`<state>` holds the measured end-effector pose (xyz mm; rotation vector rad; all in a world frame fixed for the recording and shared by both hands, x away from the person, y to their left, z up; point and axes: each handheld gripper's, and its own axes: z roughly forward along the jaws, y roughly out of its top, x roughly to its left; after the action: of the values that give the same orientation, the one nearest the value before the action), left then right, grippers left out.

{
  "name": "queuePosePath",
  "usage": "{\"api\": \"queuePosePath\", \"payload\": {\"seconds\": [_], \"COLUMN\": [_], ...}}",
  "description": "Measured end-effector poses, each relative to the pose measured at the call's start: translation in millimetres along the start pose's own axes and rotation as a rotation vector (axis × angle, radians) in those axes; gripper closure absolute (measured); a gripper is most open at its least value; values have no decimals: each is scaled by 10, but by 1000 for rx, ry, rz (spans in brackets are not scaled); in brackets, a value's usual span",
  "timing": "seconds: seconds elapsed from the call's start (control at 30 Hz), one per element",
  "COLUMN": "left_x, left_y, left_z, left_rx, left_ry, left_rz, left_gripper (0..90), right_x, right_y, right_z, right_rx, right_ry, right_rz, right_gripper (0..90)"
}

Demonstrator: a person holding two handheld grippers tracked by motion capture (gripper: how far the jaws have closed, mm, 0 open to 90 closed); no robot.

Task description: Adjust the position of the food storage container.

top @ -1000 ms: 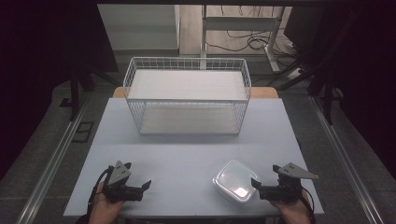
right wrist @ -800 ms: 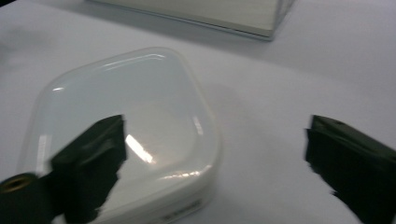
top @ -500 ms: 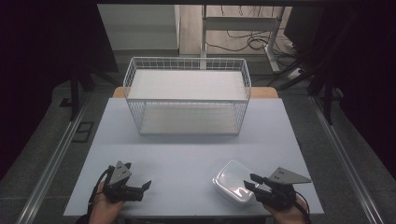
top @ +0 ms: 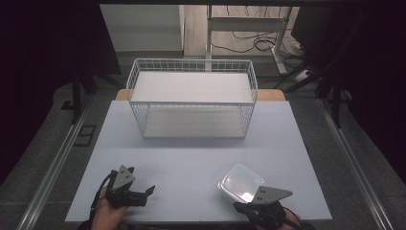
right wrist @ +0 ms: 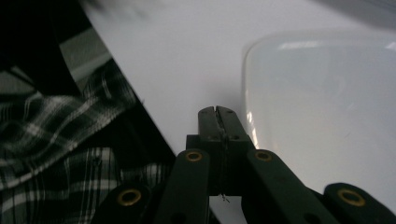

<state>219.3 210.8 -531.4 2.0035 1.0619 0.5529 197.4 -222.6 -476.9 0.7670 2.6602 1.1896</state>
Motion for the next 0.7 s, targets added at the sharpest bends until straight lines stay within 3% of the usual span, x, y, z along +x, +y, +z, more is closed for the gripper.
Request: {"api": "queuePosePath", "payload": {"seconds": [0.13, 0.23, 0.47, 0.7], "left_x": [-1, -2, 0, -6], "left_y": [0, -2, -3, 0], "left_z": [1, 6, 18, 23], "left_rx": [1, 5, 14, 17], "left_ry": [1, 3, 6, 8], "left_rz": [0, -2, -4, 2], "left_gripper": [16, 16, 16, 16], "right_x": [-51, -102, -325, -501], "right_y": [-67, -97, -171, -165], "right_z": [-23, -80, -198, -194], "right_rx": [26, 41, 24, -8], "right_ry": [12, -31, -121, -135], "right_rz": [14, 8, 55, 83], "right_gripper": [895, 895, 894, 894]}}
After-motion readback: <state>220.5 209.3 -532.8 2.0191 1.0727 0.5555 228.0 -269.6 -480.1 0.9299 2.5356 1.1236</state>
